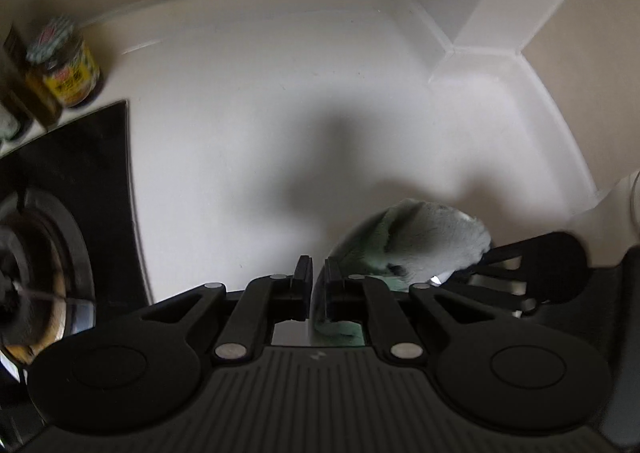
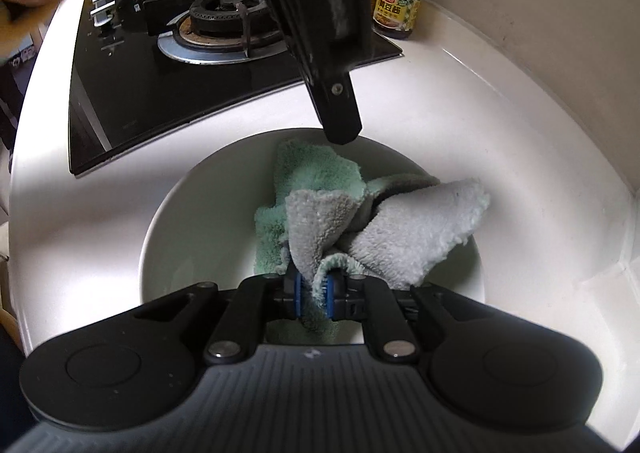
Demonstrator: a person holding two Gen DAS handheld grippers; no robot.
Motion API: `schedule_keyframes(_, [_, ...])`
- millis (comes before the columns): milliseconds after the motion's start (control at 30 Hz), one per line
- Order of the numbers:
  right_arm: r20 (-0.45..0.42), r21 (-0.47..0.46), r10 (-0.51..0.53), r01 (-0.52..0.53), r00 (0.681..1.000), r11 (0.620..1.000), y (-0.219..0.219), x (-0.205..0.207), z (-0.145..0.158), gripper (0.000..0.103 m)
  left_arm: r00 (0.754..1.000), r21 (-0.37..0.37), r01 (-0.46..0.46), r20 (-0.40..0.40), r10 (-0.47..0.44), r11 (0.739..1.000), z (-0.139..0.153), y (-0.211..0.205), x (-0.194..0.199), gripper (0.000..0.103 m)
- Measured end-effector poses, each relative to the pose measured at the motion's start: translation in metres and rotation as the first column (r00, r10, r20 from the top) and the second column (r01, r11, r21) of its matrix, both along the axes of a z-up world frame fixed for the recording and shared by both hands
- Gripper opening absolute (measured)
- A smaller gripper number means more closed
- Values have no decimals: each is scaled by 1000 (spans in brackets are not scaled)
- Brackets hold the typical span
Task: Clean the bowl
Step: 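Push the towel down into the bowl bottom with the right gripper, then scrub the bowl bottom with the towel while the left gripper holds the rim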
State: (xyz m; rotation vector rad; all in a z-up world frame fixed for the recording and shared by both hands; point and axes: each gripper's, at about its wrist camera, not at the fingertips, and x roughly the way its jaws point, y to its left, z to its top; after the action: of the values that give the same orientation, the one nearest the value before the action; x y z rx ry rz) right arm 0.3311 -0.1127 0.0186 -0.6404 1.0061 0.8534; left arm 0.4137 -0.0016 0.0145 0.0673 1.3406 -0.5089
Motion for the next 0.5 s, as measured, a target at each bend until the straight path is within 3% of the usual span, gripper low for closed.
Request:
schedule_keyframes(200, [-54, 76, -133, 137, 990, 988, -2, 16, -4, 12, 1000, -15, 0, -16, 0, 1000, -10, -2, 4, 6])
schedule_keyframes(367, [-49, 113, -118, 123, 992, 986, 3, 10, -6, 12, 1000, -13, -14, -15, 14, 1000, -9, -2, 2, 7])
schedule_keyframes(500, [-89, 196, -77, 93, 993, 976, -2, 9, -3, 10, 1000, -11, -26, -14, 26, 1000, -8, -2, 1, 9])
